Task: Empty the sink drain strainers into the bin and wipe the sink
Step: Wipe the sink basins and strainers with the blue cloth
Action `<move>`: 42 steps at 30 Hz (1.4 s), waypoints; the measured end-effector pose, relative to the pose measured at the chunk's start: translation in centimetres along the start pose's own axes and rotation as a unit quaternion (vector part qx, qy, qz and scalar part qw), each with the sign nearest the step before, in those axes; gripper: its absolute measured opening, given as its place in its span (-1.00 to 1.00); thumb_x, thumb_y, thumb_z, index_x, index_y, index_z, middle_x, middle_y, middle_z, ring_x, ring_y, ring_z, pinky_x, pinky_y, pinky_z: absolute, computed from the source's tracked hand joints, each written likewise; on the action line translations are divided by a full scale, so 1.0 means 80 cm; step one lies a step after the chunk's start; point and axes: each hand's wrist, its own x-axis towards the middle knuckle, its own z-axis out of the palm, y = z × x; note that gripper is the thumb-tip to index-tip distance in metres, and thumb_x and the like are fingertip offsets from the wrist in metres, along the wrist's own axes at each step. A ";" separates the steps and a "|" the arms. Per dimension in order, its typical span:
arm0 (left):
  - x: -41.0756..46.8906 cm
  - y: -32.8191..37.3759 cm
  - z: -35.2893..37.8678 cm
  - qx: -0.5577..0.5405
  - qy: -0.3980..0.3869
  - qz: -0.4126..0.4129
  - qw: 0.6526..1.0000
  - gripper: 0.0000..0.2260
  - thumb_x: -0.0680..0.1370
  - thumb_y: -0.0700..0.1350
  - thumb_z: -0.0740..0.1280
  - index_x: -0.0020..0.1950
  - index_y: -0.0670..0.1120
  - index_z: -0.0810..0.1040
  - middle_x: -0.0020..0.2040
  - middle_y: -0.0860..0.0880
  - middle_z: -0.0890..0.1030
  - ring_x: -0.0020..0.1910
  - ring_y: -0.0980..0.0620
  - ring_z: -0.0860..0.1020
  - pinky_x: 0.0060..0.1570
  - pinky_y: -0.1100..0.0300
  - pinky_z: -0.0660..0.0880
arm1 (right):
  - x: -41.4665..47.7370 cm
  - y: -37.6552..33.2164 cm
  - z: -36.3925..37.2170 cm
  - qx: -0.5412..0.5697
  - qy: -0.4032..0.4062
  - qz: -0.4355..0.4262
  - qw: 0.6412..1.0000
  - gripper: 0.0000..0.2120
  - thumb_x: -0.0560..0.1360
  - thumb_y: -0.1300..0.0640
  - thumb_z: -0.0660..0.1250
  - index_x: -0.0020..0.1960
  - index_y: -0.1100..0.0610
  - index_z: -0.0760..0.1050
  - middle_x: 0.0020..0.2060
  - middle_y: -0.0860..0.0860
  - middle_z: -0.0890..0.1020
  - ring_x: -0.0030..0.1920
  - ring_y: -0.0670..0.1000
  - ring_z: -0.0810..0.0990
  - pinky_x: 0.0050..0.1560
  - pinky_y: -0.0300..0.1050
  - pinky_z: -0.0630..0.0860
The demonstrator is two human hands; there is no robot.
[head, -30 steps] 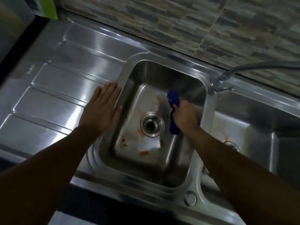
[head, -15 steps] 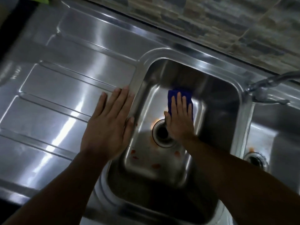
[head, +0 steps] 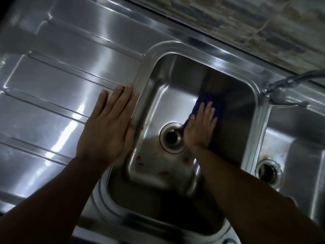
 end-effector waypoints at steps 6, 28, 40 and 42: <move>0.000 0.000 0.003 0.006 -0.006 -0.003 1.000 -0.44 0.62 -0.06 0.07 0.61 -0.20 0.17 0.64 -0.18 0.14 0.64 -0.14 0.08 0.57 -0.22 0.07 | 0.006 -0.092 0.016 0.077 -0.011 0.092 0.993 -0.44 0.69 0.02 0.00 0.65 0.08 -0.01 0.64 0.06 -0.05 0.63 0.11 -0.06 0.57 0.13 -0.13; -0.003 0.002 0.004 -0.010 -0.003 -0.011 1.000 -0.48 0.68 -0.03 0.01 0.62 -0.18 0.16 0.64 -0.18 0.12 0.65 -0.11 0.03 0.61 -0.16 0.02 | -0.013 -0.112 0.033 0.011 -0.181 -0.208 0.961 -0.37 0.63 -0.17 -0.19 0.63 0.02 -0.24 0.63 0.00 -0.23 0.60 -0.03 -0.30 0.51 0.00 -0.39; -0.004 0.006 0.000 -0.003 0.009 -0.009 1.000 -0.47 0.65 -0.06 0.04 0.62 -0.19 0.18 0.63 -0.17 0.15 0.64 -0.14 0.07 0.59 -0.18 0.02 | -0.197 -0.053 0.013 -0.006 -0.387 -0.312 0.868 -0.35 0.68 -0.14 -0.06 0.63 0.02 -0.28 0.57 -0.04 -0.40 0.56 0.00 -0.41 0.56 0.10 -0.26; -0.004 0.007 -0.001 -0.002 0.012 -0.010 1.000 -0.47 0.65 -0.05 0.04 0.61 -0.19 0.19 0.63 -0.17 0.16 0.64 -0.14 0.08 0.59 -0.17 0.03 | -0.202 -0.034 -0.002 -0.024 -0.377 -0.266 0.887 -0.30 0.68 -0.17 0.00 0.63 0.04 -0.29 0.52 -0.03 -0.45 0.53 0.02 -0.45 0.56 0.13 -0.24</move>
